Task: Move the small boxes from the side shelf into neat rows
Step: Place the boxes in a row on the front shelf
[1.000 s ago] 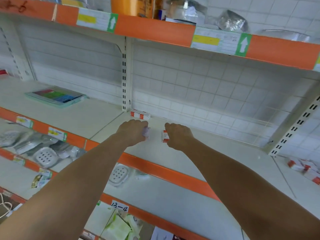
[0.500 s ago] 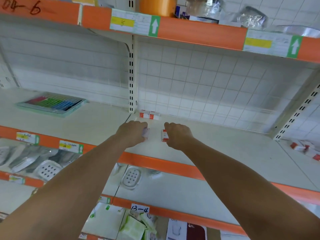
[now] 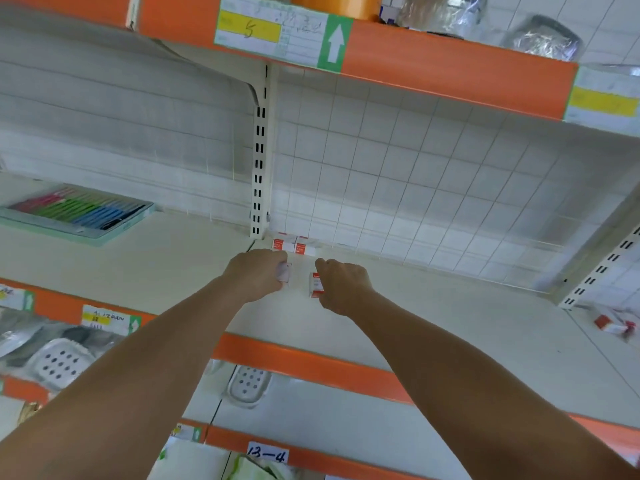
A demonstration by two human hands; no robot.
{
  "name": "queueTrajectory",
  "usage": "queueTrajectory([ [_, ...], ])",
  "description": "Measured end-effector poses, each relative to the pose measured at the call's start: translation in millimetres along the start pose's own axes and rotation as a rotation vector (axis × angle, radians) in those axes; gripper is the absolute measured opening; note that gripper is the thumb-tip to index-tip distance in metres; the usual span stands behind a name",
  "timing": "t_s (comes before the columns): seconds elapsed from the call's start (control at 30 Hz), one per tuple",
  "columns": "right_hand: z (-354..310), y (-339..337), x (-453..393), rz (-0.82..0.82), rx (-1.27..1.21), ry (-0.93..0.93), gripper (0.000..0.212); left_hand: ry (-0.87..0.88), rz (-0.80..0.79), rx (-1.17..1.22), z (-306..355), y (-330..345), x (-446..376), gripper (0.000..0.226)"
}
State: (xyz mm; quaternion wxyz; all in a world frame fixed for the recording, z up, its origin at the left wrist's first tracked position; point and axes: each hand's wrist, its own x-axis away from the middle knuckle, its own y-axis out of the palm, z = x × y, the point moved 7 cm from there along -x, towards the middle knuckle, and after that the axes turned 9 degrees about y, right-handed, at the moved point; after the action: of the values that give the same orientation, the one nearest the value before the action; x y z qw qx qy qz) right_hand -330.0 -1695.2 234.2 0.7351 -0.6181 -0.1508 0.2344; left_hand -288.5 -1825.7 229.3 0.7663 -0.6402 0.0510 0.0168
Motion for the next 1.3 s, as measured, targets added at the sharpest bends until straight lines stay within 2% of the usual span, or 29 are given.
queueTrajectory([
  [0.3,3.1,16.6,-42.6,-0.043,-0.124,0.025,0.041,-0.053,-0.027,0.078,-19.2,14.6,-29.1,0.033],
  [0.57,-3.7,32.0,-69.8,-0.032,-0.276,0.078,0.038,-0.031,-0.023,0.094,-33.8,26.3,-51.7,0.026],
  [0.8,-7.9,45.5,-90.8,-0.029,-0.310,0.121,0.036,-0.037,-0.054,0.088,-51.9,44.1,-75.1,0.035],
  [0.93,-12.0,52.0,-98.5,-0.017,-0.318,0.155,0.035,-0.018,-0.008,0.124,-54.6,48.3,-89.6,0.051],
  [1.3,-10.5,52.5,-110.5,-0.013,-0.348,0.227,0.030,0.017,0.048,0.139,-64.9,46.8,-108.1,0.048],
])
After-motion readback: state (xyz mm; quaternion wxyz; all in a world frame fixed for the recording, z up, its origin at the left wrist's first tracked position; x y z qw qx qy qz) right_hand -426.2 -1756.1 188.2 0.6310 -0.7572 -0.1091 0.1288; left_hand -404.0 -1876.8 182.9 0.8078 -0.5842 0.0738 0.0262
